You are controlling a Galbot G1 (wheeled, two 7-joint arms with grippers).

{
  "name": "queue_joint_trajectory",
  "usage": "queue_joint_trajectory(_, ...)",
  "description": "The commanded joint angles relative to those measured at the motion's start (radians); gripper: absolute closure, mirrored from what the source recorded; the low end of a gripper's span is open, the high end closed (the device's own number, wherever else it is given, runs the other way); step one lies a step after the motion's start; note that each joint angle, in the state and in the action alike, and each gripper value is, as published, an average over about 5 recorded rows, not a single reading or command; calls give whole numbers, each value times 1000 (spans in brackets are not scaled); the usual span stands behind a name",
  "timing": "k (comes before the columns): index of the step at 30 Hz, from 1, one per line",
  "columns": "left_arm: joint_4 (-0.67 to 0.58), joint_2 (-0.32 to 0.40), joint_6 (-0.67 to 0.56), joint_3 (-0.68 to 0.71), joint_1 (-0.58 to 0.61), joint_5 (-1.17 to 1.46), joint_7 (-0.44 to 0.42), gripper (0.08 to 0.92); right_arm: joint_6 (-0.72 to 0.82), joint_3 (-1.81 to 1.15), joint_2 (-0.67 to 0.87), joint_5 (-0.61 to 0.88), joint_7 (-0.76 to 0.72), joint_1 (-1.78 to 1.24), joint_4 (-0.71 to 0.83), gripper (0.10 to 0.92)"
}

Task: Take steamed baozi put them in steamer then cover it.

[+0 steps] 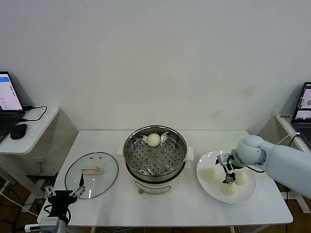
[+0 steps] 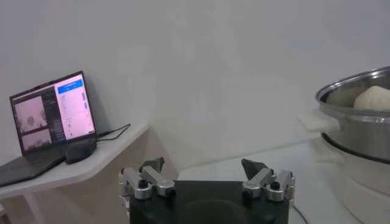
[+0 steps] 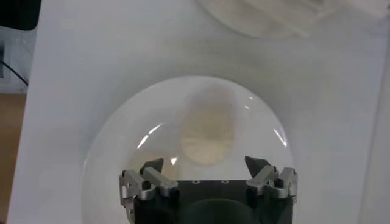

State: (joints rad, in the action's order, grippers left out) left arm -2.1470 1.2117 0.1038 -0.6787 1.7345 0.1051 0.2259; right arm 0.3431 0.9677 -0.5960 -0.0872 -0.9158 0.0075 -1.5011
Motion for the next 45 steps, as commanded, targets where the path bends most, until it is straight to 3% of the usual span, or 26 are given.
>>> queue_joint_trajectory(1,5,-3,-1,-1,-1,0,-1,177,-9,-66,-65,-40,8,-84,84,203)
queue_joint_trajectory(11,10,-3,-1,-5,-3,2,-2,177,-1,-83,-104,-45,10,-91,114,229)
queue_joint_trajectory(25,4,0,0,-3,-2,1,-2,177,16,-82,-85,-37,-9,-90,94,475)
queue_joint_trajectory(34,0,-7,1,-5,-8,2,-3,177,28,-43,-8,34,-38,64,28,482)
queue_joint_trajectory(40,-2,-11,3,2,-16,3,-5,177,59,26,53,191,-56,288,-27,478)
queue_joint_trajectory(45,-4,-18,4,5,-20,7,-5,177,101,160,13,330,-44,564,-56,470)
